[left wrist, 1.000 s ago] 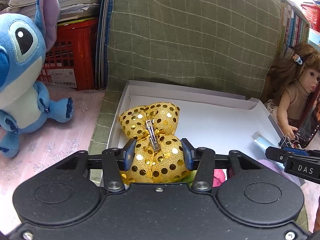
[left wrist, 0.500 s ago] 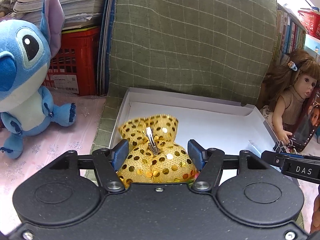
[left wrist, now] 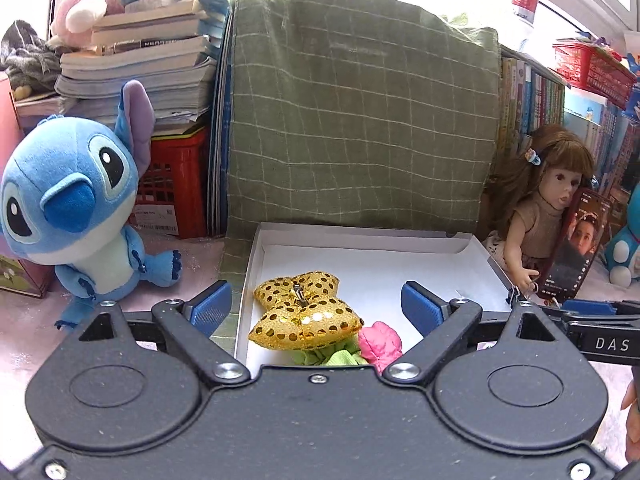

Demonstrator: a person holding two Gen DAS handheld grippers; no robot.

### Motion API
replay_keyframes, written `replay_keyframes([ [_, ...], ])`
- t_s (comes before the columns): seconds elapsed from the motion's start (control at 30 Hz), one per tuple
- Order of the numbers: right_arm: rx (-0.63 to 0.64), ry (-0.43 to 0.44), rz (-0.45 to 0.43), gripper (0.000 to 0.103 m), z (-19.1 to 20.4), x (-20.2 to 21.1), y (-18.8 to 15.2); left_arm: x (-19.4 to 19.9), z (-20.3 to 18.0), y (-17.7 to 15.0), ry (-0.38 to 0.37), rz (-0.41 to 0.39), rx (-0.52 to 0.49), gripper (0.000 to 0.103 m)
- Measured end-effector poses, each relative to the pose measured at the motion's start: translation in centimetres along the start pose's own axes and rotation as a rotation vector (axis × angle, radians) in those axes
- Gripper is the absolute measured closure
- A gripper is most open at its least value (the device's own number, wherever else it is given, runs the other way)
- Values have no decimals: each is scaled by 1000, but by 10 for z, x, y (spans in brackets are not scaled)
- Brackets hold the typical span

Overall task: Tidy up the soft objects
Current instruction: 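Lower and open left tool in box while right tool releases blue mask there, then move left tool to white tissue while right tool moves to white foam cube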

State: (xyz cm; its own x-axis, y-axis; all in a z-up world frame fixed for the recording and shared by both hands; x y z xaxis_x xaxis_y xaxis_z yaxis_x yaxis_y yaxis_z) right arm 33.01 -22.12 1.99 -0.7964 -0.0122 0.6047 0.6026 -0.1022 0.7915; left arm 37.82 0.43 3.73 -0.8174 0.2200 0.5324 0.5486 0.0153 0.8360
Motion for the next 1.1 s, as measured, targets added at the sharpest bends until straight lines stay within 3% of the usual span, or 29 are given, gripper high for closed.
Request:
replay_keyframes([
  [0.3, 77, 53, -93, 10, 15, 54, -23, 52, -27, -31, -38, -39, -79, 8],
  [0.6, 115, 74, -168, 5, 14, 95, -52, 91, -40, -67, -68, -76, -55, 7],
  [1.1, 146, 106, -194, 1, 6, 130, -99, 146, -56, -120, -59, -167, -81, 4],
])
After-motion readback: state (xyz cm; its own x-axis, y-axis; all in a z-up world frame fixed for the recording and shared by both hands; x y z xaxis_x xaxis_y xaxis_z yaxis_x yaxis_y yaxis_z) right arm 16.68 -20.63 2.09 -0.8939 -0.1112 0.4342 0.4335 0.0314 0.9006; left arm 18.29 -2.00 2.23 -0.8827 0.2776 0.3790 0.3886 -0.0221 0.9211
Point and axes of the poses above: each gripper's, at about its wrist camera, not at the fingertips, and x roughly against the way its jaws point, z to its left, y to its top, the point moved 9 cm from there along -x, roughly the way its jaws point, and after that the axes turned 3 degrees about -y, right-handed, at the moved point
